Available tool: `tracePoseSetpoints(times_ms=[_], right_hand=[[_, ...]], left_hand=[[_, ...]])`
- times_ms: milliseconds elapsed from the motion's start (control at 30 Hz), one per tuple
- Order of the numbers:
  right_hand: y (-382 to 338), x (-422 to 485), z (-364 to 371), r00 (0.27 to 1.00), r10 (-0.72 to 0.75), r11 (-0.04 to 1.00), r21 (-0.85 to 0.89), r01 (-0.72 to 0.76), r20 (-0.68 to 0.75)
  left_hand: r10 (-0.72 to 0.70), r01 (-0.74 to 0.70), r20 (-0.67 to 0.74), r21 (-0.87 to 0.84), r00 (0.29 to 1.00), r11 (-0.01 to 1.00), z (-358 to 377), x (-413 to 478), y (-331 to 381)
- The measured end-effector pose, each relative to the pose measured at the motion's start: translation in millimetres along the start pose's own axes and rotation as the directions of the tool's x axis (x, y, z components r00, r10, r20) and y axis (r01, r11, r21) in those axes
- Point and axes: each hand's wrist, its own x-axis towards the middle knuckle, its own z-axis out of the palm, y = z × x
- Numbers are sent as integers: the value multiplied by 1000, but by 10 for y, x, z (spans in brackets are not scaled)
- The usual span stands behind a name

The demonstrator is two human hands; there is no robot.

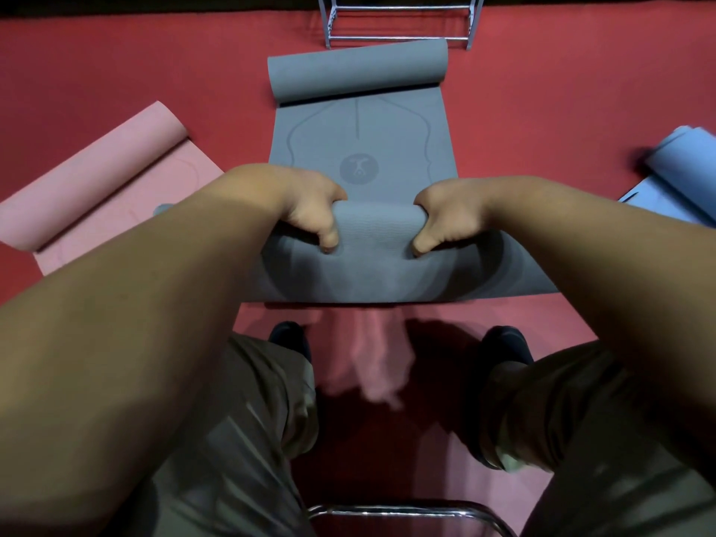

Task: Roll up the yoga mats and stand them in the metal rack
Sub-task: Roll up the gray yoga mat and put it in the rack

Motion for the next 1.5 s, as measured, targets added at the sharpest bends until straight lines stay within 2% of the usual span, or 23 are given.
tracePoseSetpoints(times_ms=[267, 400, 533, 667, 767, 867, 933, 1033, 1133, 1367, 1500], right_hand=[[21, 37, -47, 1000, -7, 1000, 16, 7, 1], [-8, 41, -98, 999, -36, 999, 27, 37, -38], [-111, 81, -73, 989, -101, 993, -73, 94, -105], [-109, 87, -38, 991, -98, 994, -56, 93, -94], [-68, 66, -52, 996, -70, 998, -11, 70, -46], [-62, 70, -58, 997, -60, 998, 6, 60, -38], [-76, 71, -70, 995, -64, 998, -13, 63, -72], [-94, 79, -99, 979, -130, 991, -40, 125, -156], [-112, 76, -113, 974, -158, 987, -52, 152, -162], [-24, 104, -110, 993, -79, 996, 40, 83, -90], [-34, 106, -113, 993, -77, 997, 8, 78, -92]], left_hand=[[98, -94, -125, 32, 987, 995, -9, 40, -16], [83, -89, -76, -85, 994, 992, -44, -11, -92], [59, -62, -19, -152, 998, 986, -55, -28, -148], [62, -64, -21, -103, 998, 993, -46, -20, -86], [71, -71, -23, 9, 997, 997, -14, 3, -5], [94, -86, -101, 80, 990, 993, 18, 65, 24], [104, -99, -107, 55, 989, 994, 15, 80, 0], [89, -91, -45, -35, 995, 995, -6, 46, -62], [72, -72, -4, -82, 997, 994, -30, 28, -78], [88, -82, -96, 57, 992, 995, -5, 92, 58], [112, -104, -146, 59, 983, 993, -13, 87, 60]])
